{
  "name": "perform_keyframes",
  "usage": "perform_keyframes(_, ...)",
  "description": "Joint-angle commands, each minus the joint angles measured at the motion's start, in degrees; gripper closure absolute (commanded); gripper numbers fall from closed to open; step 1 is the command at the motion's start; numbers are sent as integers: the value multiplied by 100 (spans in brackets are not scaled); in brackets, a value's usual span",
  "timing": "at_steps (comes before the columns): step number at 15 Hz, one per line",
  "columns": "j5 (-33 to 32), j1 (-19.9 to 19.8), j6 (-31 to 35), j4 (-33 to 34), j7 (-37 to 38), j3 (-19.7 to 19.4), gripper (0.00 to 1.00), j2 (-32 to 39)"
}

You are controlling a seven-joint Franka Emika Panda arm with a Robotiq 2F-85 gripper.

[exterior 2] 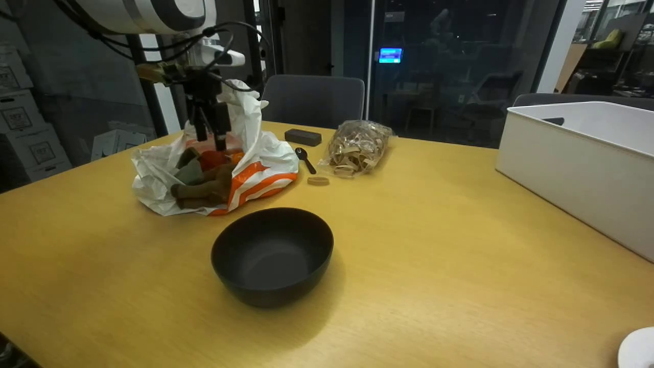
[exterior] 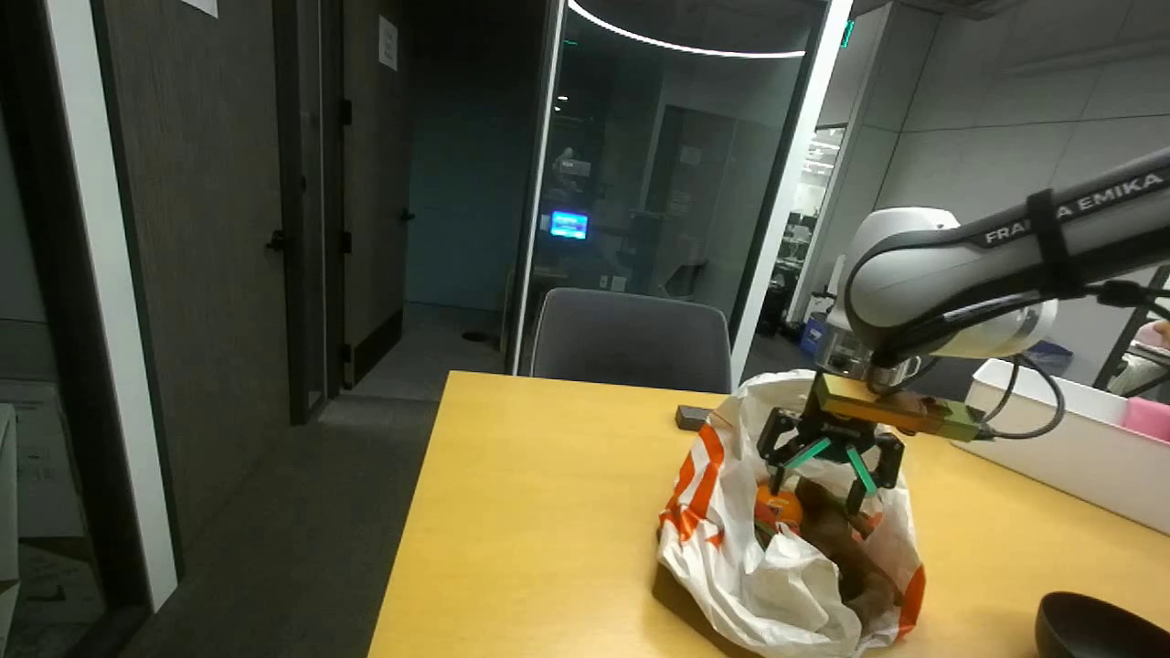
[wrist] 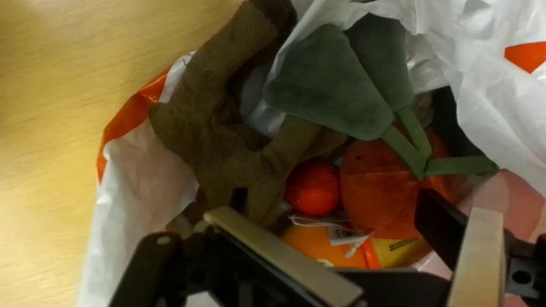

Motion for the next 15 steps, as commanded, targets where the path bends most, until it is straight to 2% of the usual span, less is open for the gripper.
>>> perform_keyframes(1,18,273,191,16,78,-307,0,199)
perform_keyframes(4,-343,458,711,-299,388,-523,0,195)
perform_keyframes(8,-1117,644,911,-578,1046,-836,0,360)
perform_keyframes(10,-1262,649,961,-671,1210,-915,0,456)
perform_keyframes(11,-1152,619,1029,-698,1162,-899,25,481)
perform_keyframes(12,-1107,603,1140,-743,1105,-900,28,491)
perform_keyframes(15,-1047,620,1233,-744,1062,-885,51,384)
